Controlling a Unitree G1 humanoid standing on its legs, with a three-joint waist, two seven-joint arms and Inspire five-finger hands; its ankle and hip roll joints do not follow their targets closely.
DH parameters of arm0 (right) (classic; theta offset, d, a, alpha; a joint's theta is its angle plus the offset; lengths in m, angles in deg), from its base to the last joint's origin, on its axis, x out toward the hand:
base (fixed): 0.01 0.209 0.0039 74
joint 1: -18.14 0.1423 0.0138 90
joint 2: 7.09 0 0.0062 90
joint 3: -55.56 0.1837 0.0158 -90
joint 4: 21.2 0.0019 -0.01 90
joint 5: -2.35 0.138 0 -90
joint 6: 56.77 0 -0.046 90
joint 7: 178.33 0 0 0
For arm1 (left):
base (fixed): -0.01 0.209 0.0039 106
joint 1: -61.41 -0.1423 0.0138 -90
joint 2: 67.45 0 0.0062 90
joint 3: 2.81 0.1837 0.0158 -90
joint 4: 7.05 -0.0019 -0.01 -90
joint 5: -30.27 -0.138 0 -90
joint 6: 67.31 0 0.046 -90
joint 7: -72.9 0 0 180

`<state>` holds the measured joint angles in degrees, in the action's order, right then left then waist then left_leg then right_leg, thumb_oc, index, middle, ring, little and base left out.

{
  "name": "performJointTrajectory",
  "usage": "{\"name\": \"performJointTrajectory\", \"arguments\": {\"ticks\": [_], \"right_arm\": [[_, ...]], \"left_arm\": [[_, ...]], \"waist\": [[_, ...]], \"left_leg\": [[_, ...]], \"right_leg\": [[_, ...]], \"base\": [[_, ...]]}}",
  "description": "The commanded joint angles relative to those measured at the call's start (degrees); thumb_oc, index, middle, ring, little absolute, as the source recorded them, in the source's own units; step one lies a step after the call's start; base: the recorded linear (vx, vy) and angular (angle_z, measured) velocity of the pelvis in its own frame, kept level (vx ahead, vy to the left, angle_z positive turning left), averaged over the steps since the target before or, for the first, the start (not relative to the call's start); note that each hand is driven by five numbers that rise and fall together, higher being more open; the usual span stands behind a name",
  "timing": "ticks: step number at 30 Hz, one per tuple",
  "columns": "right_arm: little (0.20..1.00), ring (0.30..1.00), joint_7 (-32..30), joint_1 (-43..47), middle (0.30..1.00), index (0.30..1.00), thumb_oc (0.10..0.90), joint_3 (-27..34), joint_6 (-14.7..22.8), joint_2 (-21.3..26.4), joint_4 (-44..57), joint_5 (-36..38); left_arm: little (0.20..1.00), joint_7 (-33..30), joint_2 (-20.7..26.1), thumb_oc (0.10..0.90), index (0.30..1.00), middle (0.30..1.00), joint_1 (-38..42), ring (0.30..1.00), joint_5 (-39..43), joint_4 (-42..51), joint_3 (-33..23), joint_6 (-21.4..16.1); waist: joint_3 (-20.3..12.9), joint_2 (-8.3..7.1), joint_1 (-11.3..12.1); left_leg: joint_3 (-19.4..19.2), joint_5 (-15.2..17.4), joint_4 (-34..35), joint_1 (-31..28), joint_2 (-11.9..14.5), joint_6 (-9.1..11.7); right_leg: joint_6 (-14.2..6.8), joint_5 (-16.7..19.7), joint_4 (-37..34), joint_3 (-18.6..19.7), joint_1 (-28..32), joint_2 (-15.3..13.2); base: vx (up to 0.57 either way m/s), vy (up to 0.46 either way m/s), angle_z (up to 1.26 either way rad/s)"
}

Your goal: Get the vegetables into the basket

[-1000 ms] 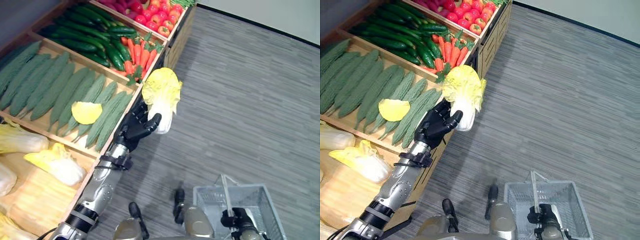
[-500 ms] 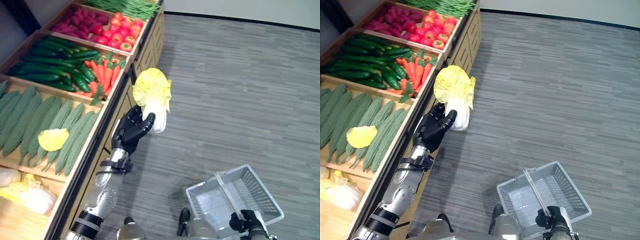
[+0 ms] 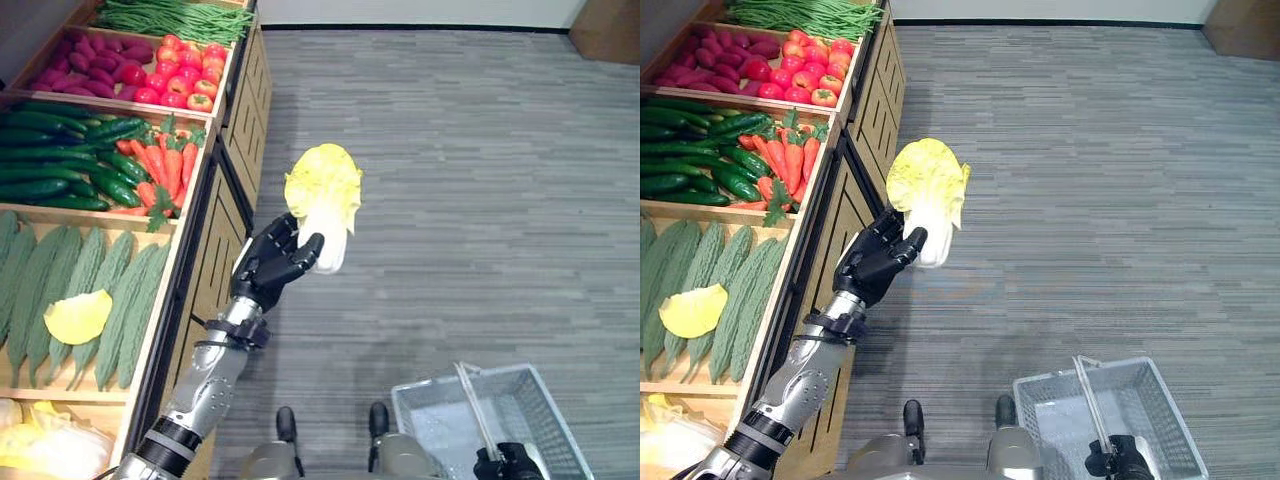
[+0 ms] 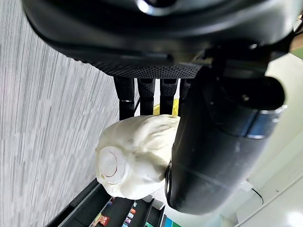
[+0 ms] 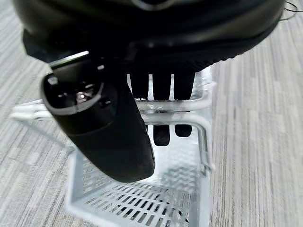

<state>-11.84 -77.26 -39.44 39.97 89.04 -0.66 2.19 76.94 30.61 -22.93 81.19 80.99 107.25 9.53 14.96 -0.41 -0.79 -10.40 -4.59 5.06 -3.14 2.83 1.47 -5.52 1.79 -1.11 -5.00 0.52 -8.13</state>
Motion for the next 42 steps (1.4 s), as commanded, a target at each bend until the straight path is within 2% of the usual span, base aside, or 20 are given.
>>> {"name": "performJointTrajectory", "arguments": {"ticks": [1, 11, 13, 17, 20, 23, 27, 29, 33, 39, 40, 42], "right_arm": [[0.3, 0.3, -1.3, 2.6, 0.3, 0.3, 0.4, 0.0, 1.6, 4.3, -1.3, -1.1], [0.3, 0.3, -1.2, 4.6, 0.3, 0.3, 0.4, 1.2, 0.7, 11.0, -4.5, -4.0], [0.3, 0.3, -0.9, 5.8, 0.3, 0.3, 0.4, -0.4, 1.6, 15.0, -0.8, -6.0], [0.3, 0.3, -0.8, 10.0, 0.3, 0.3, 0.4, -3.0, 2.7, 18.8, 3.2, -7.6], [0.3, 0.3, -1.2, 12.4, 0.3, 0.3, 0.4, -4.4, 3.2, 20.5, 9.4, -8.4], [0.3, 0.3, -1.7, 15.4, 0.3, 0.3, 0.4, -6.0, 4.1, 23.6, 20.1, -10.0], [0.3, 0.3, -2.2, 20.2, 0.3, 0.3, 0.4, -8.0, 4.1, 25.1, 22.0, -10.6], [0.3, 0.3, -2.8, 25.4, 0.3, 0.3, 0.4, -10.5, 4.2, 25.9, 21.7, -10.8], [0.3, 0.3, -2.7, 30.1, 0.3, 0.3, 0.4, -12.8, 4.7, 26.6, 23.3, -9.9], [0.3, 0.3, -1.4, 35.6, 0.3, 0.3, 0.4, -15.9, 5.3, 25.5, 23.8, -6.8], [0.3, 0.3, -0.7, 37.1, 0.3, 0.3, 0.4, -16.5, 5.8, 24.5, 25.3, -4.1], [0.3, 0.3, -0.2, 37.6, 0.3, 0.3, 0.4, -16.5, 6.3, 23.6, 27.1, -1.6]], "left_arm": [[0.3, 3.2, -0.8, 0.4, 0.3, 0.3, 4.5, 0.3, 0.7, 9.1, -1.9, -5.2], [0.3, 4.3, 2.2, 0.4, 0.3, 0.3, 5.2, 0.3, -2.2, 13.1, -0.4, -4.5], [0.3, 4.7, 4.3, 0.4, 0.3, 0.3, 6.4, 0.3, -5.2, 14.6, 0.7, -4.7], [0.3, 5.9, 7.4, 0.4, 0.3, 0.3, 8.4, 0.3, -9.1, 16.2, 3.3, -5.0], [0.3, 6.1, 9.1, 0.4, 0.3, 0.3, 9.4, 0.3, -11.9, 17.1, 4.4, -5.2], [0.3, 6.0, 9.6, 0.4, 0.3, 0.3, 10.3, 0.3, -14.6, 16.7, 6.3, -5.5], [0.3, 6.6, 10.9, 0.4, 0.3, 0.3, 12.7, 0.3, -15.8, 16.7, 8.9, -5.3], [0.3, 7.9, 12.6, 0.4, 0.3, 0.3, 16.2, 0.3, -17.1, 17.0, 12.6, -5.6], [0.3, 10.3, 14.6, 0.4, 0.3, 0.3, 18.8, 0.3, -17.3, 15.2, 17.0, -5.5], [0.3, 9.7, 19.1, 0.4, 0.3, 0.3, 24.2, 0.3, -25.4, 11.1, 23.1, -7.4], [0.3, 9.0, 20.4, 0.4, 0.3, 0.3, 26.4, 0.3, -29.5, 10.0, 25.5, -8.2], [0.3, 7.9, 20.4, 0.4, 0.3, 0.3, 26.6, 0.3, -31.4, 8.3, 26.1, -8.5]], "waist": [[-3.0, -2.07, 1.7], [-4.7, -2.52, 2.3], [-5.0, -2.63, 2.3], [-5.4, -2.43, 2.3], [-5.7, -2.31, 2.2], [-6.1, -2.17, 1.7], [-6.6, -1.85, 1.8], [-6.7, -1.5, 1.8], [-6.5, -1.07, 1.5], [-6.5, -0.72, 1.1], [-6.5, -0.58, 0.9], [-6.5, -0.59, 0.8]], "left_leg": [[0.4, 2.0, -0.1, -1.4, 1.9, 3.4], [0.9, 2.2, -0.1, -2.4, 2.5, 4.3], [1.0, 2.1, -0.1, -2.6, 2.8, 4.6], [1.2, 2.1, -0.1, -2.9, 3.0, 4.9], [1.1, 2.2, -0.1, -3.1, 3.0, 5.0], [0.6, 2.4, -0.1, -3.4, 3.1, 5.0], [0.5, 2.7, -0.1, -3.6, 3.1, 5.0], [0.4, 2.7, -0.1, -3.7, 3.1, 5.1], [-0.1, 2.9, -0.1, -3.9, 3.1, 5.2], [-0.9, 3.0, -0.1, -4.4, 3.1, 5.2], [-1.1, 3.1, -0.1, -4.5, 3.1, 5.3], [-1.4, 3.1, -0.1, -4.6, 3.1, 5.3]], "right_leg": [[-5.9, -0.9, 3.7, -3.2, 1.4, -2.9], [-5.9, 0.4, -1.2, -5.0, 5.0, -2.5], [-5.8, 0.5, -1.8, -5.3, 5.6, -2.2], [-5.8, 0.7, -2.4, -5.6, 6.4, -2.1], [-5.8, 0.7, -2.7, -5.7, 6.6, -2.0], [-5.8, 0.9, -3.1, -5.5, 6.8, -2.0], [-5.9, 1.1, -3.3, -5.5, 7.0, -2.2], [-6.0, 1.2, -3.5, -5.4, 7.0, -2.2], [-6.1, 1.5, -3.6, -5.2, 6.8, -2.3], [-6.3, 1.7, -3.7, -4.5, 6.9, -2.5], [-6.4, 1.9, -3.7, -4.5, 6.8, -2.6], [-6.5, 1.9, -3.7, -4.5, 6.7, -2.6]], "base": [[0.0, 0.0, 0.0], [0.0, -0.019, 0.04], [0.0, -0.021, 0.01], [0.0, -0.002, 0.02], [0.0, -0.001, 0.05], [0.0, 0.0, 0.0], [0.0, 0.0, 0.0], [0.0, 0.0, 0.0], [0.0, 0.006, -0.02], [0.0, 0.014, -0.06], [0.0, 0.015, -0.08], [0.0, 0.017, -0.09]]}}
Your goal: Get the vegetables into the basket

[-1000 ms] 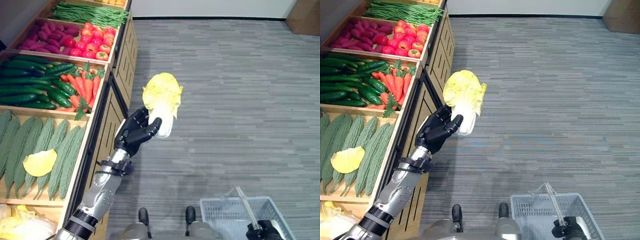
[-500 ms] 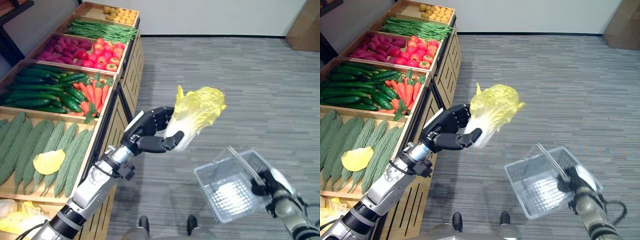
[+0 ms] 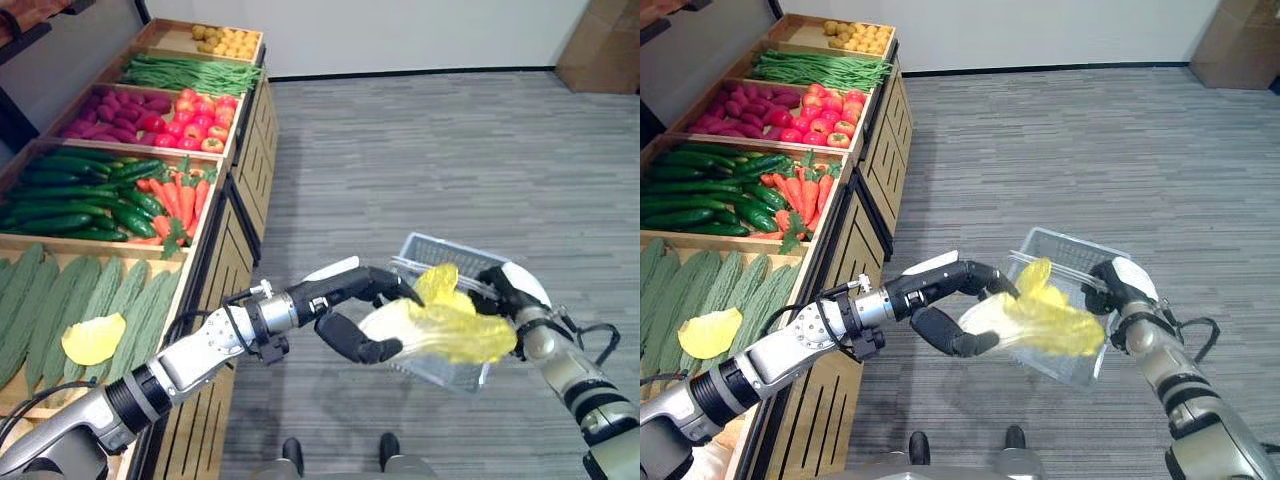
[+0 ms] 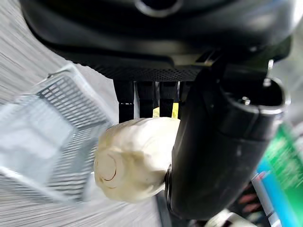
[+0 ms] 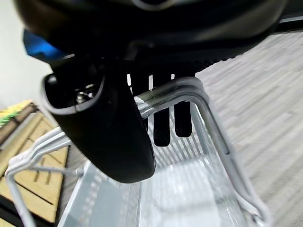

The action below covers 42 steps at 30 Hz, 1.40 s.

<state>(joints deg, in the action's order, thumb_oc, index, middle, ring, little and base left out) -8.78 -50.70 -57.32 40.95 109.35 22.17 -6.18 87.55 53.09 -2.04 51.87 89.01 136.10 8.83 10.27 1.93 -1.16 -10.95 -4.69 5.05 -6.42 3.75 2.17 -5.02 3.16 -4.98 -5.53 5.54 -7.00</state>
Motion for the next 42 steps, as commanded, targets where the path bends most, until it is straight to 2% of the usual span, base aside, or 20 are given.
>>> {"name": "performJointTrajectory", "arguments": {"ticks": [1, 5, 10, 11, 14, 15, 17, 20, 23, 24, 25, 30, 36, 39, 42], "right_arm": [[0.3, 0.3, -2.9, 11.4, 0.3, 0.3, 0.4, 1.4, 5.4, 2.7, 5.9, 7.9], [0.3, 0.3, -1.8, 10.8, 0.3, 0.3, 0.4, 1.9, 6.0, 1.0, 9.3, 11.6], [0.3, 0.3, -0.1, 11.0, 0.3, 0.3, 0.4, 0.3, 7.0, -1.0, 14.3, 13.1], [0.3, 0.3, 0.7, 9.4, 0.3, 0.3, 0.4, 0.5, 7.2, -2.5, 16.3, 13.8], [0.3, 0.3, 1.7, 7.9, 0.3, 0.3, 0.4, 0.8, 7.4, -3.9, 18.7, 14.3], [0.3, 0.3, 3.0, 6.6, 0.3, 0.3, 0.4, 1.0, 7.7, -4.0, 21.6, 15.8], [0.3, 0.3, 4.4, 5.7, 0.3, 0.3, 0.4, 0.6, 7.9, -4.2, 23.2, 17.5], [0.3, 0.3, 6.5, 3.9, 0.3, 0.3, 0.4, 0.4, 8.1, -3.8, 26.3, 19.9], [0.3, 0.3, 8.3, 1.7, 0.3, 0.3, 0.4, 0.9, 8.6, -4.3, 30.8, 23.9], [0.3, 0.3, 8.7, 1.2, 0.3, 0.3, 0.4, 1.0, 8.8, -4.2, 31.4, 24.6], [0.3, 0.3, 9.1, 0.4, 0.3, 0.3, 0.4, 1.2, 8.9, -4.4, 32.4, 26.1], [0.3, 0.3, 9.6, -1.2, 0.3, 0.3, 0.4, 1.4, 9.2, -3.4, 34.1, 26.6], [0.3, 0.3, 8.1, -3.4, 0.3, 0.3, 0.4, 2.8, 8.6, -4.7, 30.6, 24.0], [0.3, 0.3, 6.7, -4.0, 0.3, 0.3, 0.4, 3.7, 7.8, -5.9, 27.7, 21.4], [0.3, 0.3, 5.3, -5.5, 0.3, 0.3, 0.4, 5.2, 6.8, -6.6, 25.0, 17.6]], "left_arm": [[0.3, -3.0, -2.6, 0.4, 0.3, 0.3, 5.5, 0.3, -2.7, -1.3, -2.4, -7.6], [0.3, -4.9, -3.7, 0.4, 0.3, 0.3, 5.5, 0.3, -6.8, -4.1, -2.4, -7.5], [0.3, -11.6, -8.6, 0.4, 0.3, 0.3, 7.1, 0.3, -19.2, -11.5, -2.7, -8.2], [0.3, -13.4, -11.4, 0.4, 0.3, 0.3, 6.0, 0.3, -23.4, -14.4, -4.1, -7.8], [0.3, -15.4, -13.4, 0.4, 0.3, 0.3, 4.7, 0.3, -27.1, -17.2, -6.1, -7.3], [0.3, -16.4, -14.5, 0.4, 0.3, 0.3, 4.5, 0.3, -31.3, -19.8, -6.7, -6.9], [0.3, -16.6, -14.9, 0.4, 0.3, 0.3, 5.2, 0.3, -34.7, -22.4, -6.3, -6.9], [0.3, -18.5, -16.4, 0.4, 0.3, 0.3, 3.9, 0.3, -36.5, -28.1, -7.8, -5.6], [0.3, -22.7, -17.7, 0.4, 0.3, 0.3, 3.2, 0.3, -42.6, -35.7, -9.7, -3.2], [1.0, -23.5, -18.2, 0.9, 1.0, 1.0, 3.3, 1.0, -44.2, -37.6, -9.8, -2.8], [1.0, -25.3, -18.6, 0.9, 1.0, 1.0, 3.7, 1.0, -47.3, -39.8, -10.1, -1.9], [1.0, -28.5, -19.7, 0.9, 1.0, 1.0, 3.7, 1.0, -52.2, -44.4, -11.4, 0.1], [1.0, -28.6, -19.5, 0.9, 1.0, 1.0, 2.2, 1.0, -50.8, -40.3, -12.6, -0.7], [1.0, -27.4, -19.5, 0.9, 1.0, 1.0, 0.9, 1.0, -46.9, -34.5, -13.0, -2.4], [1.0, -22.4, -19.7, 0.9, 1.0, 1.0, -2.6, 1.0, -36.6, -25.9, -14.1, -4.9]], "waist": [[-1.8, -2.92, 1.0], [-1.9, -2.95, 0.8], [-2.0, -3.27, 0.6], [-2.1, -3.46, 0.5], [-2.2, -3.61, 0.5], [-2.1, -3.72, 0.4], [-2.3, -3.71, 0.2], [-2.5, -3.82, -0.1], [-2.7, -3.93, -0.6], [-2.7, -3.94, -0.7], [-2.9, -3.91, -0.9], [-3.1, -4.0, -1.2], [-3.2, -4.06, -0.9], [-3.3, -4.07, -0.6], [-3.2, -4.0, -0.2]], "left_leg": [[-1.0, 3.2, -0.1, -1.4, 2.2, 4.6], [-1.0, 3.3, -0.1, -1.5, 2.2, 4.5], [-1.3, 3.4, -0.1, -1.6, 2.2, 4.6], [-1.2, 3.5, -0.1, -1.6, 2.2, 4.5], [-1.2, 3.6, -0.1, -1.8, 2.3, 4.5], [-1.3, 3.6, -0.1, -1.8, 2.4, 4.5], [-1.4, 3.7, -0.1, -1.9, 2.4, 4.6], [-1.6, 3.8, -0.1, -2.3, 2.6, 4.6], [-2.1, 3.8, -0.1, -2.6, 2.7, 4.8], [-2.2, 3.8, -0.1, -2.8, 2.8, 4.8], [-2.4, 3.9, -0.1, -3.0, 2.8, 4.8], [-2.6, 3.8, -0.1, -3.2, 3.1, 4.9], [-2.4, 3.8, -0.1, -3.2, 3.2, 4.9], [-2.0, 3.8, -0.1, -3.1, 3.2, 4.9], [-1.5, 3.7, -0.1, -2.9, 3.2, 4.8]], "right_leg": [[-7.0, 0.6, 0.2, -3.9, 1.7, -3.8], [-7.0, 0.5, 0.2, -3.8, 1.8, -3.9], [-7.1, 0.6, 0.1, -3.9, 1.9, -4.0], [-7.1, 0.5, 0.0, -4.0, 2.1, -4.0], [-7.0, 0.3, 0.0, -3.9, 2.2, -4.0], [-7.0, 0.2, 0.0, -3.9, 2.2, -4.0], [-6.9, 0.1, 0.0, -3.8, 2.2, -3.9], [-6.8, -0.1, 0.0, -3.6, 2.5, -3.7], [-6.7, -0.2, 0.0, -3.4, 2.5, -3.4], [-6.6, -0.3, 0.0, -3.3, 2.7, -3.4], [-6.6, -0.5, 0.0, -3.3, 2.9, -3.3], [-6.5, -0.7, 0.0, -3.1, 3.1, -3.1], [-6.4, -0.8, 0.0, -3.4, 3.4, -3.0], [-6.3, -0.9, 0.0, -3.6, 3.5, -3.0], [-6.2, -0.9, 0.0, -3.9, 3.6, -3.1]], "base": [[0.0, 0.011, -0.07], [0.01, 0.006, -0.03], [0.01, 0.0, -0.01], [0.04, -0.003, 0.0], [0.03, -0.006, 0.0], [0.0, 0.0, 0.0], [0.04, -0.003, 0.0], [0.04, -0.002, -0.02], [0.03, -0.011, -0.06], [0.03, -0.015, -0.04], [0.0, 0.0, 0.0], [0.0, -0.005, -0.02], [0.0, -0.005, -0.01], [0.0, 0.0, 0.0], [0.01, -0.004, 0.03]]}}
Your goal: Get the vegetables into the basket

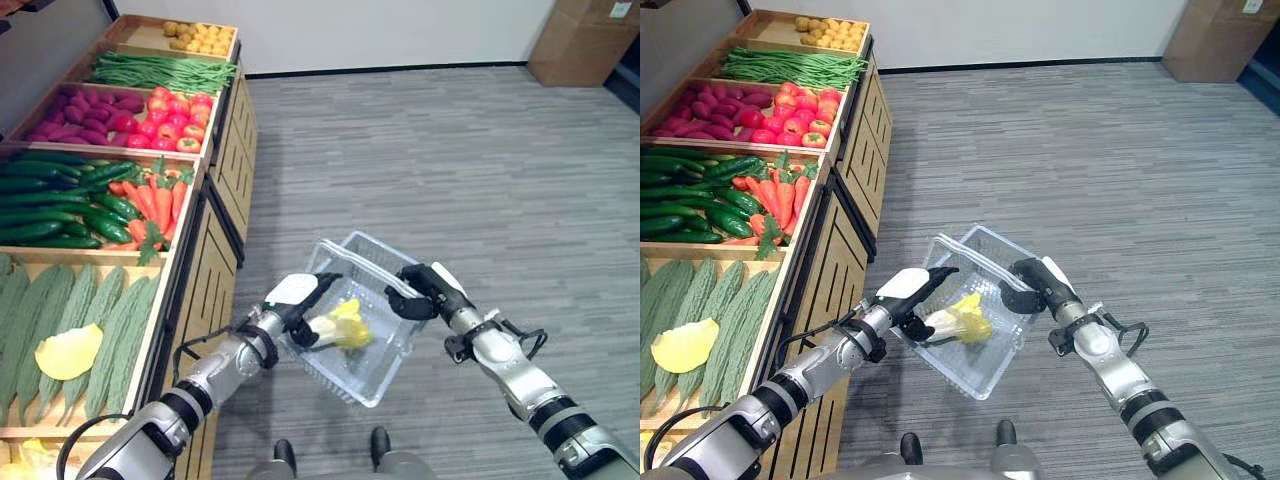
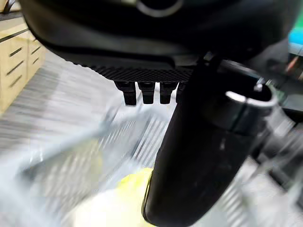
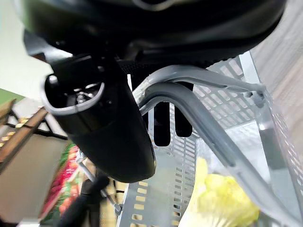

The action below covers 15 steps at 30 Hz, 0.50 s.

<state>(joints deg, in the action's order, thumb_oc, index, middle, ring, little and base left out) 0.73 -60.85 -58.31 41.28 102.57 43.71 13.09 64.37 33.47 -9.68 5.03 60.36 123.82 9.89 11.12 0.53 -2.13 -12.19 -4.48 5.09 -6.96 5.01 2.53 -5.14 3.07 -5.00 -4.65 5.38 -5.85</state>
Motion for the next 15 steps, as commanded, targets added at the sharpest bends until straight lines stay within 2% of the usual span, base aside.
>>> {"name": "performJointTrajectory", "arguments": {"ticks": [1, 2, 3, 4, 5, 6, 7, 8, 9, 11, 12, 14, 15], "right_arm": [[0.3, 0.3, -4.8, 3.9, 0.3, 0.3, 0.4, 7.0, 6.2, 0.1, 2.6, -2.8], [0.3, 0.3, -5.5, 2.9, 0.3, 0.3, 0.4, 8.4, 5.7, -0.1, 1.0, -4.5], [0.3, 0.3, -5.5, 2.9, 0.3, 0.3, 0.4, 8.4, 5.7, -0.1, 1.1, -4.5], [0.3, 0.3, -6.3, 1.9, 0.3, 0.3, 0.4, 9.9, 4.8, -0.4, -0.5, -6.1], [0.3, 0.3, -6.3, 1.9, 0.3, 0.3, 0.4, 9.8, 4.8, -0.4, -0.5, -6.1], [0.3, 0.3, -6.7, 1.6, 0.3, 0.3, 0.4, 10.3, 3.9, -0.9, -2.6, -8.3], [0.3, 0.3, -7.1, 0.8, 0.3, 0.3, 0.4, 11.0, 3.6, -1.1, -3.5, -9.6], [0.3, 0.3, -7.1, 0.8, 0.3, 0.3, 0.4, 10.9, 3.6, -1.2, -3.5, -9.6], [0.3, 0.3, -7.8, -0.8, 0.3, 0.3, 0.4, 12.8, 3.6, -2.0, -4.7, -10.1], [0.3, 0.3, -8.0, -1.9, 0.3, 0.3, 0.4, 13.5, 3.5, -2.4, -4.7, -10.6], [0.3, 0.3, -8.2, -4.3, 0.3, 0.3, 0.4, 15.1, 3.8, -2.6, -5.5, -11.4], [0.3, 0.3, -8.5, -5.2, 0.3, 0.3, 0.4, 15.8, 3.8, -2.7, -6.0, -11.7], [0.3, 0.3, -8.9, -7.7, 0.3, 0.3, 0.4, 17.9, 4.2, -3.2, -7.4, -11.9]], "left_arm": [[1.0, 3.0, 0.1, 0.9, 1.0, 1.0, 3.5, 1.0, 16.7, 7.4, -2.3, -6.9], [1.0, 8.5, 0.4, 0.9, 1.0, 1.0, 0.3, 1.0, 31.1, 13.7, -2.8, -6.7], [1.0, 8.9, 0.7, 0.9, 1.0, 1.0, 0.2, 1.0, 31.6, 14.0, -2.9, -6.5], [1.0, 17.4, -0.5, 0.9, 1.0, 1.0, -4.8, 1.0, 54.7, 19.4, -4.3, -3.3], [1.0, 17.5, -0.4, 0.9, 1.0, 1.0, -4.9, 1.0, 54.8, 19.6, -4.4, -3.2], [1.0, 22.0, 0.4, 0.9, 1.0, 1.0, -8.1, 1.0, 67.0, 24.4, -4.5, -0.2], [1.0, 23.2, 0.8, 0.9, 1.0, 1.0, -10.4, 1.0, 71.4, 26.6, -5.0, 0.9], [1.0, 23.3, 0.9, 0.9, 1.0, 1.0, -10.5, 1.0, 71.5, 26.8, -5.0, 0.9], [1.0, 24.1, 2.0, 0.9, 1.0, 1.0, -14.1, 1.0, 75.7, 28.3, -6.7, 1.9], [1.0, 24.3, 2.4, 0.9, 1.0, 1.0, -16.4, 1.0, 76.8, 27.9, -7.8, 2.5], [1.0, 24.4, 2.9, 0.9, 1.0, 1.0, -20.1, 1.0, 77.2, 26.1, -9.8, 3.0], [1.0, 24.2, 3.4, 0.9, 1.0, 1.0, -21.5, 1.0, 75.7, 24.5, -10.5, 2.8], [1.0, 24.9, 4.5, 0.9, 1.0, 1.0, -24.3, 1.0, 72.8, 20.7, -12.0, 3.3]], "waist": [[-4.0, -2.53, 1.0], [-4.1, -2.38, 1.2], [-4.1, -2.41, 1.2], [-3.8, -2.09, 1.5], [-3.9, -2.12, 1.4], [-3.8, -1.85, 1.7], [-3.7, -1.73, 1.9], [-3.8, -1.78, 1.8], [-3.5, -1.71, 2.1], [-3.4, -1.78, 2.2], [-3.2, -1.71, 2.5], [-3.2, -1.73, 2.6], [-3.2, -1.68, 2.9]], "left_leg": [[-0.1, 3.5, -0.1, -2.4, 1.9, 4.3], [0.3, 3.5, -0.1, -2.3, 1.8, 4.2], [0.3, 3.5, -0.1, -2.3, 1.8, 4.2], [0.5, 3.6, -0.1, -2.5, 1.7, 4.1], [0.5, 3.5, -0.1, -2.3, 1.7, 4.0], [0.8, 3.5, -0.1, -2.2, 1.6, 3.9], [0.9, 3.5, -0.1, -2.3, 1.5, 3.8], [0.9, 3.5, -0.1, -2.3, 1.5, 3.8], [1.1, 3.5, -0.1, -2.2, 1.4, 3.7], [1.2, 3.5, -0.1, -2.3, 1.4, 3.6], [1.5, 3.4, -0.1, -2.3, 1.2, 3.4], [1.6, 3.4, -0.1, -2.3, 1.1, 3.4], [1.8, 3.4, -0.1, -2.1, 0.9, 3.3]], "right_leg": [[-6.0, -0.8, 0.0, -4.9, 3.8, -4.3], [-6.0, -0.9, 0.0, -5.2, 4.0, -4.3], [-6.0, -0.9, 0.0, -5.2, 4.0, -4.3], [-5.9, -0.9, 0.0, -5.4, 4.3, -4.4], [-5.9, -0.7, 0.0, -5.4, 4.1, -4.4], [-5.8, -0.6, 0.0, -5.3, 4.0, -4.4], [-5.8, -0.6, 0.0, -5.3, 4.0, -4.4], [-5.8, -0.6, 0.0, -5.3, 4.1, -4.4], [-5.8, -0.7, 0.0, -5.3, 4.1, -4.4], [-5.7, -0.7, 0.0, -5.4, 4.2, -4.3], [-5.7, -0.7, 0.1, -5.3, 4.1, -4.3], [-5.8, -0.7, 0.2, -5.4, 4.1, -4.4], [-5.9, -0.8, 0.3, -5.4, 3.9, -4.5]], "base": [[0.02, 0.002, 0.09], [0.02, 0.002, 0.12], [0.02, 0.011, 0.09], [0.0, 0.008, 0.06], [0.0, 0.0, 0.0], [0.0, 0.0, 0.0], [0.0, 0.0, 0.0], [0.0, 0.0, 0.0], [0.0, 0.0, 0.0], [0.0, 0.0, 0.0], [0.0, 0.0, 0.0], [0.0, 0.0, 0.0], [0.0, 0.0, 0.0]]}}
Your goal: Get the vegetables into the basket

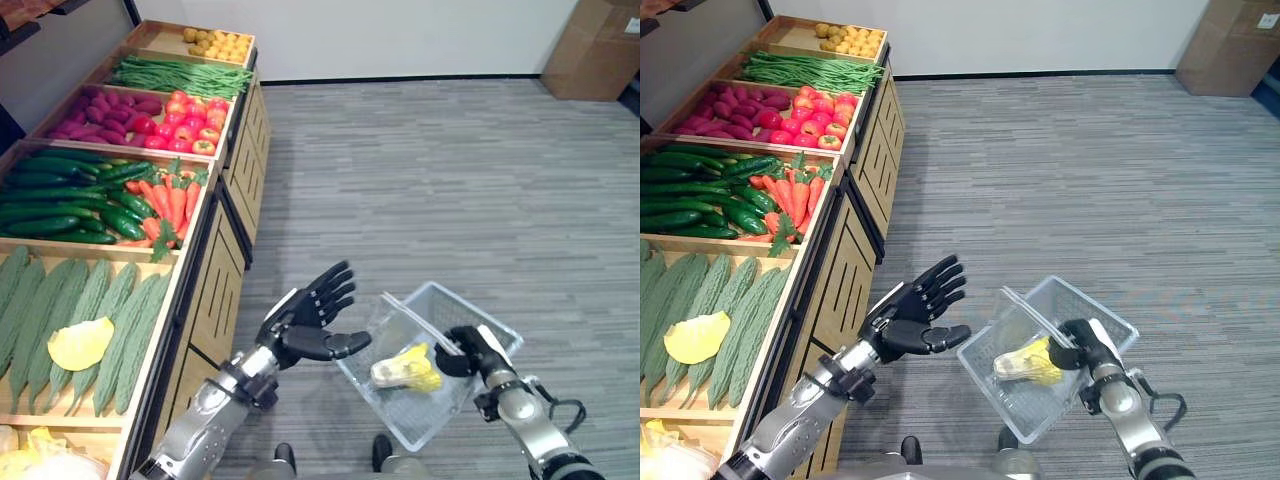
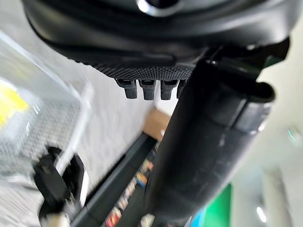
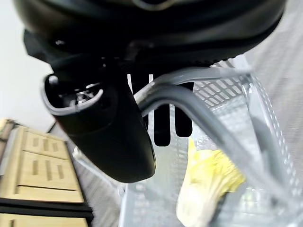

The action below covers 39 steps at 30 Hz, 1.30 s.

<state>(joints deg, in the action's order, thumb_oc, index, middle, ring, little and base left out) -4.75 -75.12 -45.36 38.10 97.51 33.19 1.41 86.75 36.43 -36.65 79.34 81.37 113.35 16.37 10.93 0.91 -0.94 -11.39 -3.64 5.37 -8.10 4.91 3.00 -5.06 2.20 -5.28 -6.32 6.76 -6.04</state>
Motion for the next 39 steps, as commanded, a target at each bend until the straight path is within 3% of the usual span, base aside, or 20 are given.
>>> {"name": "performJointTrajectory", "arguments": {"ticks": [1, 7, 12, 16, 17, 22, 27, 28, 30, 32, 35, 39], "right_arm": [[0.3, 0.3, -3.6, 6.1, 0.3, 0.3, 0.4, 5.4, 7.3, 1.7, 3.7, 0.0], [0.3, 0.3, -5.4, 1.1, 0.3, 0.3, 0.4, 11.4, 8.5, -1.3, 1.8, 3.2], [0.3, 0.3, -6.0, -1.7, 0.3, 0.3, 0.4, 13.7, 8.8, -2.5, 0.1, 4.3], [0.3, 0.3, -6.1, -3.0, 0.3, 0.3, 0.4, 14.1, 8.8, -2.8, -1.3, 3.8], [0.3, 0.3, -6.1, -3.7, 0.3, 0.3, 0.4, 14.1, 8.9, -3.1, -1.3, 3.6], [0.3, 0.3, -6.9, -3.0, 0.3, 0.3, 0.4, 13.2, 8.4, -2.9, -4.7, 2.7], [0.3, 0.3, -7.2, -1.6, 0.3, 0.3, 0.4, 12.7, 7.8, -2.9, -5.7, 2.7], [0.3, 0.3, -7.2, -0.9, 0.3, 0.3, 0.4, 12.2, 7.6, -3.2, -5.7, 2.8], [0.3, 0.3, -7.7, 0.3, 0.3, 0.3, 0.4, 11.5, 7.3, -3.6, -7.8, 2.9], [0.3, 0.3, -7.8, 0.9, 0.3, 0.3, 0.4, 11.0, 7.0, -3.8, -7.0, 2.6], [0.3, 0.3, -8.1, 0.9, 0.3, 0.3, 0.4, 11.0, 6.7, -3.4, -6.6, 2.2], [0.3, 0.3, -8.3, 0.4, 0.3, 0.3, 0.4, 10.5, 6.7, -3.6, -8.9, 2.6]], "left_arm": [[1.0, 2.3, 1.8, 0.9, 1.0, 1.0, 2.0, 1.0, -3.1, -2.4, -1.7, -3.2], [1.0, -2.0, 0.7, 0.9, 1.0, 1.0, -0.5, 1.0, -27.3, -21.6, -4.9, -5.9], [1.0, -8.6, -6.0, 0.9, 1.0, 1.0, 0.6, 1.0, -39.3, -39.5, -10.2, -5.4], [1.0, -11.9, -7.5, 0.9, 1.0, 1.0, 1.9, 1.0, -49.2, -47.2, -11.8, -5.2], [1.0, -14.1, -8.7, 0.9, 1.0, 1.0, 2.9, 1.0, -53.7, -53.4, -13.5, -4.3], [1.0, -19.8, -10.0, 0.9, 1.0, 1.0, 4.5, 1.0, -61.9, -60.9, -15.1, -1.9], [1.0, -20.6, -10.1, 0.9, 1.0, 1.0, 5.0, 1.0, -62.6, -60.1, -15.0, -1.6], [1.0, -21.2, -10.1, 0.9, 1.0, 1.0, 5.5, 1.0, -61.7, -60.0, -15.6, -1.3], [1.0, -22.0, -9.9, 0.9, 1.0, 1.0, 6.3, 1.0, -61.3, -60.0, -15.3, -1.2], [1.0, -22.2, -9.9, 0.9, 1.0, 1.0, 6.8, 1.0, -61.2, -60.6, -15.5, -0.9], [1.0, -23.3, -10.0, 0.9, 1.0, 1.0, 7.5, 1.0, -59.4, -60.5, -16.9, -0.9], [1.0, -24.0, -11.1, 0.9, 1.0, 1.0, 7.2, 1.0, -57.7, -61.1, -17.3, -1.1]], "waist": [[-2.9, -2.03, 1.7], [-2.9, -2.08, 1.8], [-2.7, -2.19, 1.5], [-2.3, -2.24, 1.3], [-1.3, -2.53, 1.3], [0.4, -3.08, 1.2], [2.9, -2.77, 0.9], [4.0, -2.71, 1.2], [5.2, -2.63, 1.3], [5.6, -2.88, 1.0], [5.7, -3.23, 0.5], [4.8, -3.78, 0.1]], "left_leg": [[1.0, 2.5, -0.4, -0.9, 0.9, 2.8], [1.0, 2.5, -0.4, -0.3, 0.5, 2.5], [0.7, 2.7, -0.4, -0.1, 0.3, 2.2], [0.4, 2.8, -0.4, -0.3, -0.1, 1.9], [0.2, 3.6, -2.9, 0.8, -0.4, 1.7], [-0.1, 5.3, -6.3, 4.0, -1.2, 0.8], [-1.5, 6.6, -6.5, 4.2, -1.4, -1.0], [-2.5, 7.2, -7.6, 4.2, -1.0, -1.5], [-3.0, 8.1, -8.3, 3.6, -0.9, -1.6], [-3.4, 8.5, -8.4, 2.8, -1.0, -1.5], [-3.6, 9.2, -7.3, 0.3, -0.7, -0.1], [-2.4, 10.3, -7.9, -1.3, 0.2, 1.1]], "right_leg": [[-6.0, 0.1, 0.7, -3.8, 2.5, -4.4], [-6.3, 0.1, 1.3, -3.9, 1.8, -4.9], [-6.4, -0.1, 1.9, -3.6, 0.9, -4.9], [-6.5, -0.2, 2.4, -3.3, 0.6, -5.2], [-6.4, -0.3, 2.9, -2.8, 0.2, -5.8], [-6.9, 0.2, 5.1, -1.5, -2.3, -7.2], [-7.8, -0.9, 16.8, 0.6, -9.5, -7.0], [-8.2, -0.5, 21.9, -0.2, -12.3, -7.2], [-8.7, 0.9, 25.4, -1.1, -14.9, -7.5], [-8.6, 1.8, 24.5, -1.0, -15.8, -7.6], [-8.2, 3.1, 15.8, -1.3, -18.0, -8.2], [-7.7, 3.5, 13.3, -2.0, -16.5, -7.9]], "base": [[0.01, 0.03, 0.0], [0.0, 0.006, 0.01], [0.0, 0.01, 0.01], [0.0, 0.028, -0.02], [-0.03, 0.034, -0.02], [-0.04, 0.086, -0.1], [-0.04, 0.123, -0.18], [-0.05, 0.087, -0.41], [0.01, 0.04, -0.5], [0.09, -0.011, -0.38], [0.25, -0.142, -0.07], [0.21, -0.177, 0.03]]}}
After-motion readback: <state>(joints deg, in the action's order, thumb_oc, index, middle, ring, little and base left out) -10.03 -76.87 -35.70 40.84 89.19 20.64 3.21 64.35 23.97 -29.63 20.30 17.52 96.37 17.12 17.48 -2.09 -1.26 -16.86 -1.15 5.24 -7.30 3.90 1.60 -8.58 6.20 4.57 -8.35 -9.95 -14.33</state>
